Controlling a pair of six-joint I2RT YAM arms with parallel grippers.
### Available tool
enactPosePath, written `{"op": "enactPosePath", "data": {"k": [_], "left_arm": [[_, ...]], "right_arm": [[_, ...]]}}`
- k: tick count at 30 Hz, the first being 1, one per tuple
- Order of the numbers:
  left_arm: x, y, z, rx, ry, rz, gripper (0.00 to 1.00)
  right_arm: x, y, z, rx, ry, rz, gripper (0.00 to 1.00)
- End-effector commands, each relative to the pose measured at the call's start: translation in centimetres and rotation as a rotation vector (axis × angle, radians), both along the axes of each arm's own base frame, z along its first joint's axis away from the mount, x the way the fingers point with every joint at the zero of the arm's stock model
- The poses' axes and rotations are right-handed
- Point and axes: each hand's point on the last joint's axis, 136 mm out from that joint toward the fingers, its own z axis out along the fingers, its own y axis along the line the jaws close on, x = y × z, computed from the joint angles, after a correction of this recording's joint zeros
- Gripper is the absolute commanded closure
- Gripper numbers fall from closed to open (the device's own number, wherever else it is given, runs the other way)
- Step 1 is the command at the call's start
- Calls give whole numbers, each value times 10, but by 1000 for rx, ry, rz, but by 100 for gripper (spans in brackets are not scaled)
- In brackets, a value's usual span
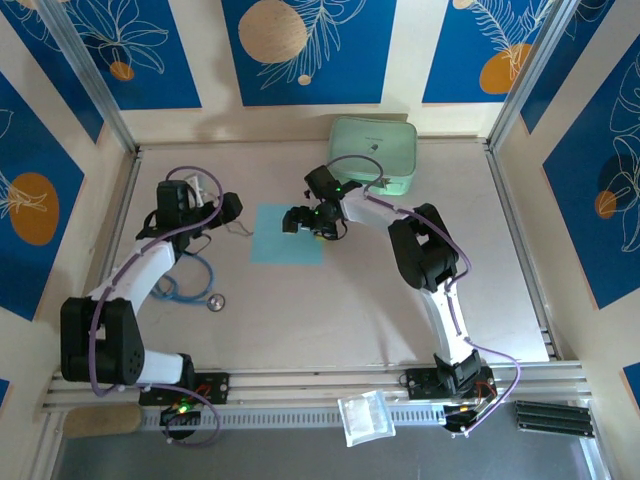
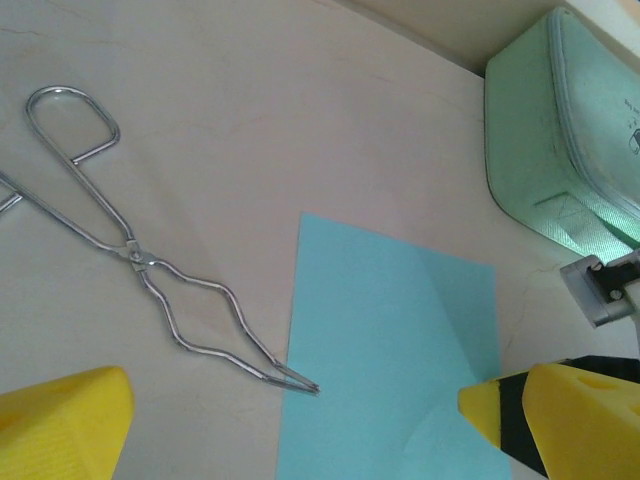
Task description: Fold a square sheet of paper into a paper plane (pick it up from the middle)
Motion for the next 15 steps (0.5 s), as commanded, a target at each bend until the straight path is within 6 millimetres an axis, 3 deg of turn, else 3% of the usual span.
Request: {"op": "enactPosePath", "data": {"k": [1, 5, 10, 15], "left_arm": [[5, -15, 3, -32, 16, -43, 1], [10, -22, -4, -40, 52, -58, 1], [11, -37, -11, -35, 108, -103, 1], [8, -63, -10, -14, 145, -179, 1]], "right_arm": [[-9, -17, -15, -75, 74, -38, 8], [-19, -35, -27, -121, 114, -55, 10], [-48, -67, -35, -195, 159, -60, 10], [-86, -91, -24, -150, 164, -55, 11]]}}
